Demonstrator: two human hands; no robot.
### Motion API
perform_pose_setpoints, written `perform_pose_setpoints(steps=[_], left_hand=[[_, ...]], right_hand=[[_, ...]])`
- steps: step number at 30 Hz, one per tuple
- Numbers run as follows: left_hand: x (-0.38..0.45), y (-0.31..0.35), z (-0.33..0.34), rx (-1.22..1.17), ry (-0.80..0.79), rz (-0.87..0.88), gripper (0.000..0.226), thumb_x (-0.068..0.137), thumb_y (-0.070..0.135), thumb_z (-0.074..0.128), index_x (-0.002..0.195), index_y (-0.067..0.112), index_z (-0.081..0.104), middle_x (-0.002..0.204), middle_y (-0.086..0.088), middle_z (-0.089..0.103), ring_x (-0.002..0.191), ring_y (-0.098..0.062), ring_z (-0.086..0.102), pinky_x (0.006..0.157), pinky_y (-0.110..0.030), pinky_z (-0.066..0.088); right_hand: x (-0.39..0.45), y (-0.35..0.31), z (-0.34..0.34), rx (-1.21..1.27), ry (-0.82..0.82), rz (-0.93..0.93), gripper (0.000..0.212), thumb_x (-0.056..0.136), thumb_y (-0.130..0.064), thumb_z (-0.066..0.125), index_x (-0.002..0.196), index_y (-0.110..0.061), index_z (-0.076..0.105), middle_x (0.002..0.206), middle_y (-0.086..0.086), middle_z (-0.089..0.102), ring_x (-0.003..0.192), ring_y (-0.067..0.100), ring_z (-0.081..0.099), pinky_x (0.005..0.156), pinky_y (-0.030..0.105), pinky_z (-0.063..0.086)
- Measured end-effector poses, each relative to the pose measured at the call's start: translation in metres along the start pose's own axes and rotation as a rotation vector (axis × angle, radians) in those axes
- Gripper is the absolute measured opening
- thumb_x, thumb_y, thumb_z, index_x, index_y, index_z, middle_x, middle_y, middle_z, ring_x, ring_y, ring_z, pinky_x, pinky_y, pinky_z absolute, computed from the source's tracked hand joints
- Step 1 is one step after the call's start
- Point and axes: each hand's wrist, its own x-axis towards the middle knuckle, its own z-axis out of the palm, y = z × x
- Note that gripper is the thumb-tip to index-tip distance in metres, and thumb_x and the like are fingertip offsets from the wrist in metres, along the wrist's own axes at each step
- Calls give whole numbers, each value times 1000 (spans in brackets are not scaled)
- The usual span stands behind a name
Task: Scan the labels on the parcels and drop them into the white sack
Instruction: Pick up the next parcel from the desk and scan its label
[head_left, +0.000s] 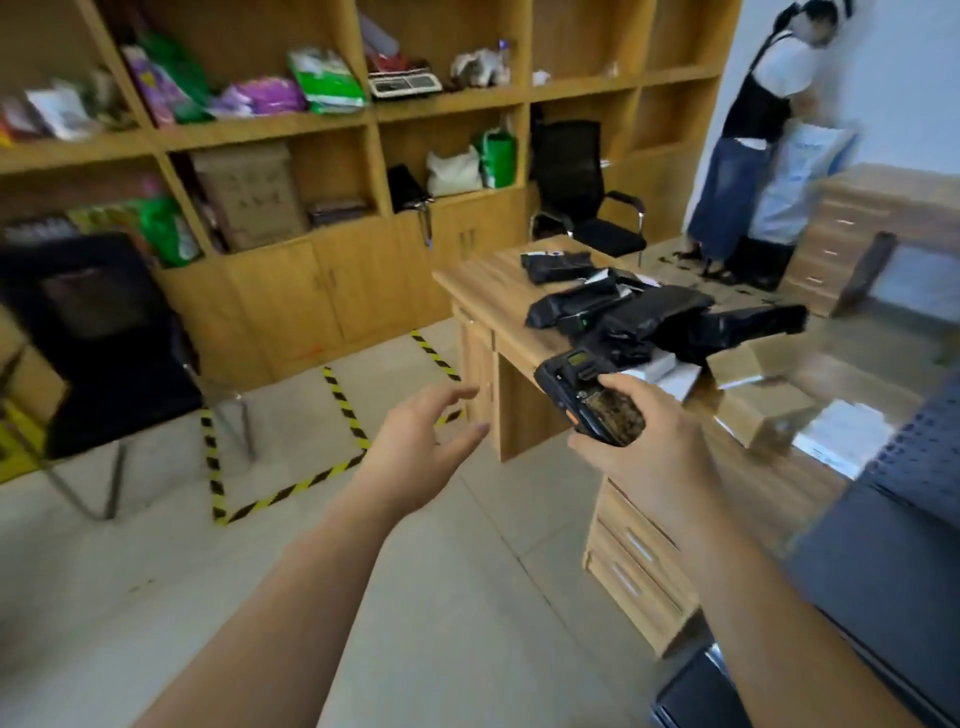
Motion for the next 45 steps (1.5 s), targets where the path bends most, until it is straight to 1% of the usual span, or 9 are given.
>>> perform_pose_setpoints(steps=[3,7,18,24,27,30,38,42,45], left_hand=[[45,-17,-23,31,63,-69,38,93,35,63,130,29,57,116,26,53,112,-2,49,98,-25,41],[93,-46,-39,36,141,-88,37,92,36,64,128,27,59,124,18,59,119,-3,51,104,-34,44],[240,-121,-20,-16,68,-98,37,93,37,62,129,31,57,127,18,57,121,-4,49,104,-35,44],[362,-140,24,-87,-153,77,38,93,38,62,129,29,57,128,17,57,118,-3,50,104,-32,43],[411,-128,54,-105,-288,219,36,94,37,62,128,27,59,121,18,55,112,0,48,100,-28,42],[441,-109,93,-138,-450,358,37,93,36,62,128,26,59,122,16,57,106,5,47,97,-21,41],[428,-58,199,-199,-793,521,40,93,33,65,130,21,59,124,11,58,111,-3,52,92,-19,39],[413,-43,243,-162,-871,516,39,93,31,64,130,20,59,114,14,54,104,-5,52,86,-15,34],[405,-31,274,-130,-908,515,40,94,31,62,132,20,57,123,10,56,114,-6,51,91,-18,37]], right_hand=[[62,-7,34,38,-37,-81,63,67,-49,82,124,-34,60,113,-12,60,106,12,57,92,34,49],[130,-12,70,24,-103,-162,63,69,-43,83,126,-37,56,116,-15,57,110,11,54,94,35,47],[253,23,137,0,-77,-24,62,70,-37,85,126,-37,59,114,-19,55,109,5,52,97,30,45],[301,50,138,-58,114,195,63,65,-46,80,124,-35,61,117,-19,55,105,-3,49,95,21,41],[305,66,121,-151,241,333,61,70,-35,85,125,-35,60,116,-19,53,106,-2,49,90,16,37],[289,83,100,-267,366,485,64,71,-34,87,128,-33,59,116,-18,50,107,4,51,93,24,42],[203,122,61,-377,599,786,67,68,-42,85,129,-35,58,114,-13,57,103,12,59,89,36,52],[171,149,51,-388,618,863,66,67,-42,85,128,-34,59,117,-11,60,104,13,59,87,36,52],[159,170,44,-369,620,899,68,68,-39,85,130,-32,58,120,-9,59,107,15,58,90,39,52]])
